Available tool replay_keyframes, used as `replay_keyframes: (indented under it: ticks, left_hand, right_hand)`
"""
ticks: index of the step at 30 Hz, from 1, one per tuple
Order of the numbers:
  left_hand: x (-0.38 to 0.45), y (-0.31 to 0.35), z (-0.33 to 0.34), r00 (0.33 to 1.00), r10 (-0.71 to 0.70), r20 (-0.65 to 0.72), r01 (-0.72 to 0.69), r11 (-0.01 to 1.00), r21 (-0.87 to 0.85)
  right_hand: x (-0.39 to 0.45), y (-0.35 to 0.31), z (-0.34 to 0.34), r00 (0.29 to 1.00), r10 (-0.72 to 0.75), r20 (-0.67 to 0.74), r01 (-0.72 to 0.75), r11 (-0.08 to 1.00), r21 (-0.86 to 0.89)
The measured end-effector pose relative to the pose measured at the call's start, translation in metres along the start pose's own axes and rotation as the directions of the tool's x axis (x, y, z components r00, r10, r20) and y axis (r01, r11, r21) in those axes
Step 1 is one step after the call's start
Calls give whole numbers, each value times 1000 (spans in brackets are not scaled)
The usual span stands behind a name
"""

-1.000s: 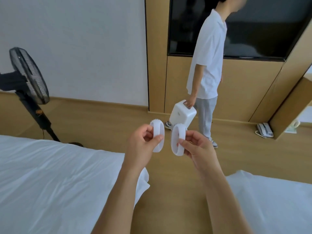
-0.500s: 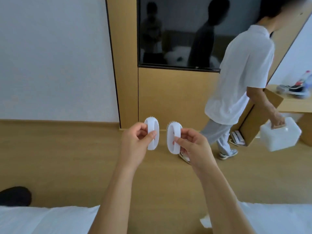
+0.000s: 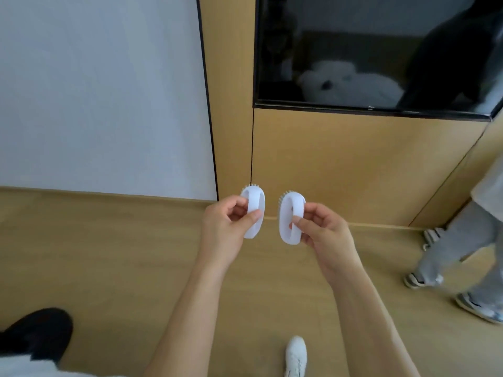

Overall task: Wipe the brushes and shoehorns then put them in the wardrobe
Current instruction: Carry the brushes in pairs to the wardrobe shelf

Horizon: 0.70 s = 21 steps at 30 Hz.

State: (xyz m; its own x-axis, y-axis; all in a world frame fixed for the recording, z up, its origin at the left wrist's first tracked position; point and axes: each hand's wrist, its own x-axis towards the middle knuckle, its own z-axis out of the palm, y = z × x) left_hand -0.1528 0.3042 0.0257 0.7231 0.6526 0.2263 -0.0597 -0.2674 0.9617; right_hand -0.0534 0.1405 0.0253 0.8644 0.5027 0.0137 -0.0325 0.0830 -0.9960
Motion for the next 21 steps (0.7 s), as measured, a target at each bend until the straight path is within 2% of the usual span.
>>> replay_keyframes:
  ticks: [6, 12, 21]
  left_hand:
    - [94, -28, -7, 986, -40, -159, 51, 996, 66]
    - [194, -31, -9, 934, -72, -349, 111, 990, 92]
    - [279, -49, -17, 860, -108, -498, 166, 983, 74]
  right_hand:
    - [128, 15, 40, 986, 14, 165, -18, 1000, 25]
    - [253, 10, 74, 942, 44, 332, -64, 997, 50]
    - [365, 18, 119, 870, 88, 486, -145, 986, 79]
